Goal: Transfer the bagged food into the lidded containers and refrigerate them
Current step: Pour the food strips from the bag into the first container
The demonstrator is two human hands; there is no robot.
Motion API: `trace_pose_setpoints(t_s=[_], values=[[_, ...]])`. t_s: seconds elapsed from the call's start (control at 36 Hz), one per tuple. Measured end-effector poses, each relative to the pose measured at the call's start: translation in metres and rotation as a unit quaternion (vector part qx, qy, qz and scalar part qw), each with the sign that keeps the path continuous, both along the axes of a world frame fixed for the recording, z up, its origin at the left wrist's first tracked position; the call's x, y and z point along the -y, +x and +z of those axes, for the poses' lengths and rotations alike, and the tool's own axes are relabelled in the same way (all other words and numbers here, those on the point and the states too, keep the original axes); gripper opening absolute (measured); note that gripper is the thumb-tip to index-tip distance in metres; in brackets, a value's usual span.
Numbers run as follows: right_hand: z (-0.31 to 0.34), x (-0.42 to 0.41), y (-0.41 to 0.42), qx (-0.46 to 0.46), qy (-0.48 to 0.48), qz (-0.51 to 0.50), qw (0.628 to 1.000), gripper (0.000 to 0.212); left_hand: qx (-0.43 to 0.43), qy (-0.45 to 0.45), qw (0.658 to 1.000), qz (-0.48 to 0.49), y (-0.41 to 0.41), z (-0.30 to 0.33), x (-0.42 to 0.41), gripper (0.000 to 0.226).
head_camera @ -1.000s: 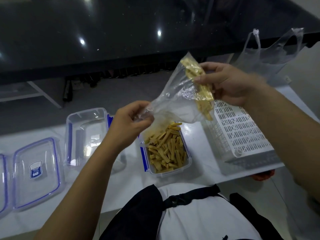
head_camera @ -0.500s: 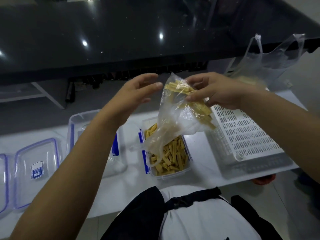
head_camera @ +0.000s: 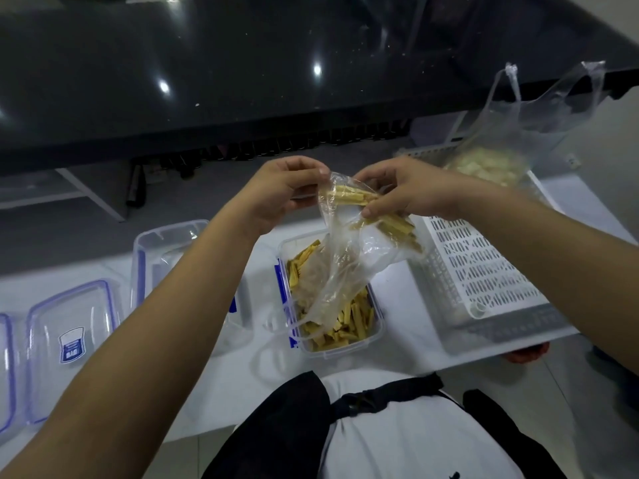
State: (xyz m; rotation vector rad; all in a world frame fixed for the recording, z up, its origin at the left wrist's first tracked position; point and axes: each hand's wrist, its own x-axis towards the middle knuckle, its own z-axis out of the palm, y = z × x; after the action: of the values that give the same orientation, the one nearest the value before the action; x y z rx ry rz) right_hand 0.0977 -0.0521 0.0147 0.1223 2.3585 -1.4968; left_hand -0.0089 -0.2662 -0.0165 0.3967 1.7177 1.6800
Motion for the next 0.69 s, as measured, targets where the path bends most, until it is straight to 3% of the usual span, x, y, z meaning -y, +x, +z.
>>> trace_pose_setpoints(t_s=[0.31,0.5,0.69], values=[[-0.014,-0.001,-0.003,0.028,0.012,-0.034,0.999,0.034,-0.035,0.004,0.998,0.044,-0.006,0.001,0.019,0.006],[-0.030,-0.005,0.005,0.029,0.025,-0.069,0.997,0.009,-0.030,-0.007,0.997,0.067,-0.002,-0.007,0.030,0.003],[-0.045,-0.010,0.011,0.008,0.058,-0.079,0.995,0.005,-0.023,-0.004,0.997,0.068,-0.001,-0.013,0.035,0.005]])
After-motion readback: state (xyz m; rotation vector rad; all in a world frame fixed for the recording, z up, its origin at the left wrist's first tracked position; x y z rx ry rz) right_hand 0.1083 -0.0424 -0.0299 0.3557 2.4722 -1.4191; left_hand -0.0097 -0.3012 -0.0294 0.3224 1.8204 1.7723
